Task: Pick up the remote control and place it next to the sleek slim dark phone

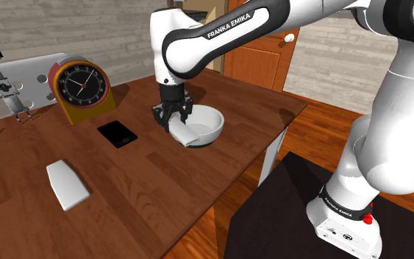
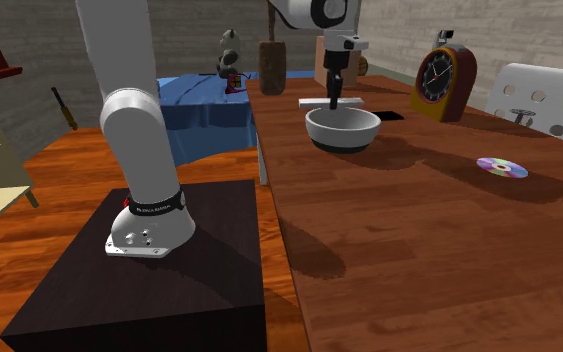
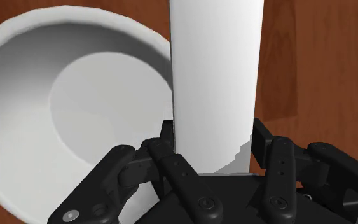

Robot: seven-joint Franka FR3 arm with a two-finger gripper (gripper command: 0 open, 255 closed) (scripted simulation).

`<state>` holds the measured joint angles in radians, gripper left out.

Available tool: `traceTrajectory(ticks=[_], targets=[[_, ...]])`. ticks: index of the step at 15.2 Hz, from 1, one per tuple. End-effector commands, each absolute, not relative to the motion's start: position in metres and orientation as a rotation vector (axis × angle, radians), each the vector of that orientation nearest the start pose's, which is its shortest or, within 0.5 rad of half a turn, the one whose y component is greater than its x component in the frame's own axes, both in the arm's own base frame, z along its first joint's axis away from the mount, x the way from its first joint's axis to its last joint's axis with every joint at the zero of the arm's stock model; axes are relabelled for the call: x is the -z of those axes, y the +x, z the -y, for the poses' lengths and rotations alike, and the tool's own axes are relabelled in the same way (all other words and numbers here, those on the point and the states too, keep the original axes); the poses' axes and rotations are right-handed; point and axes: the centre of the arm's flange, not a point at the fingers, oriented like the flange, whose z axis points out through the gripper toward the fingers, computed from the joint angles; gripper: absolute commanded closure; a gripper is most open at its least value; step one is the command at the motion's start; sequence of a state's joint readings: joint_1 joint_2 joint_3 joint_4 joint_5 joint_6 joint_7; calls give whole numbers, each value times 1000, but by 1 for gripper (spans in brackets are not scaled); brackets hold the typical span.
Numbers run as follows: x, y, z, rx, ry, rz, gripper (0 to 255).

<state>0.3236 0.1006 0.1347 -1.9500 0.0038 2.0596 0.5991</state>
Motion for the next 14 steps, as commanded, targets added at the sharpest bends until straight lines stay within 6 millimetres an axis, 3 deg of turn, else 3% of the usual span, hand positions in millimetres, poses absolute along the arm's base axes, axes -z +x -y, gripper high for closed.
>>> traceTrajectory(ticks=[1, 9, 14], targets=[[-430, 526, -285, 0, -3113, -225, 255], [-431, 545, -391, 0, -3113, -225, 255], [-404, 545, -391, 0, -3113, -225, 255]])
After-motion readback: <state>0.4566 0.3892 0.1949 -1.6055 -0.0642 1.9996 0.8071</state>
